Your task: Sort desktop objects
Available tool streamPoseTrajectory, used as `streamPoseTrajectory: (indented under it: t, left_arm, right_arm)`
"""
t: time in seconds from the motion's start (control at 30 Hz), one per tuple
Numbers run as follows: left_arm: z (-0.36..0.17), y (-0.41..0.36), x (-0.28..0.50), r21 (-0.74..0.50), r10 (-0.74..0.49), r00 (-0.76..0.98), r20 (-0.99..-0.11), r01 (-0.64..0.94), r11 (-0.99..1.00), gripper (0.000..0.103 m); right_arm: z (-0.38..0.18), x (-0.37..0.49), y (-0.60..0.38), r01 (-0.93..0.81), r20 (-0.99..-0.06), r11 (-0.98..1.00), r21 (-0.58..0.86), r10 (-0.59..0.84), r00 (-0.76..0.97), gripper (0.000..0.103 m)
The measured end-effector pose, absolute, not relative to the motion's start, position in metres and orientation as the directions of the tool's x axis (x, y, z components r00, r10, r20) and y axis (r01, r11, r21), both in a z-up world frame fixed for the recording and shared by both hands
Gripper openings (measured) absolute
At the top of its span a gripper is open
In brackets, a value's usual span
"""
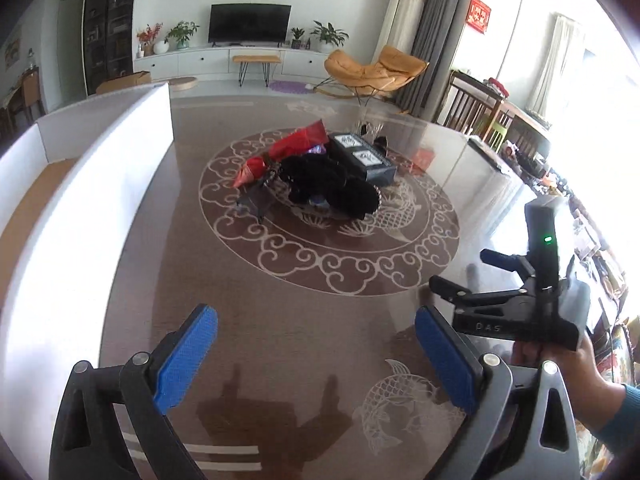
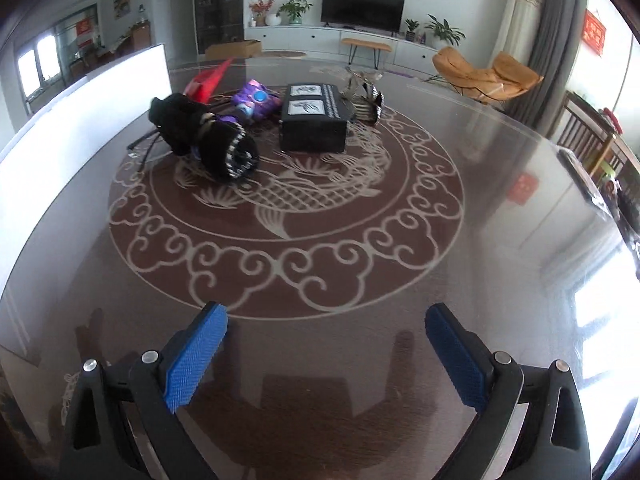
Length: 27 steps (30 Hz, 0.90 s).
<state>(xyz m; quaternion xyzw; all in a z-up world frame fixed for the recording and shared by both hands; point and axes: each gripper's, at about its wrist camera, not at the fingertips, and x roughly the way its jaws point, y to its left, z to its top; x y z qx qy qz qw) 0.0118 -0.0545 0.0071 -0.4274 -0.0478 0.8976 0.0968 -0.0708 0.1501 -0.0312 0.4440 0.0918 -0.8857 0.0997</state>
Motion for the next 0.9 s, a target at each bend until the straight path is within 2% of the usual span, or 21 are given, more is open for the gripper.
streamPoseTrajectory:
  t: [0.1, 0.27, 0.9]
  left_arm:
    - [-0.026, -0.034, -0.004, -0.129, 0.173, -0.581, -0.795, -0.117, -0.985, 0.101]
    - [-0.043, -0.015, -0.025, -0.013, 0.092, -0.577, -0.811, -0.139, -0.990, 0.101]
    - [-0.049, -0.003, -0.032, 0.002, 0.089, -0.568, -0.819, -0.158, -0.987, 0.103]
  right_arm:
    - [-0.034, -0.073, 0.170, 0.211, -0.811, -0.977, -0.004, -0.120, -0.572, 0.101]
    - [-0.032, -0.075, 0.175, 0.189, -0.815, -0.982, -0.010, -0.102, -0.571, 0.103]
    - [-0.032, -0.075, 0.175, 0.190, -0.815, -0.982, -0.010, -0.102, -0.571, 0.103]
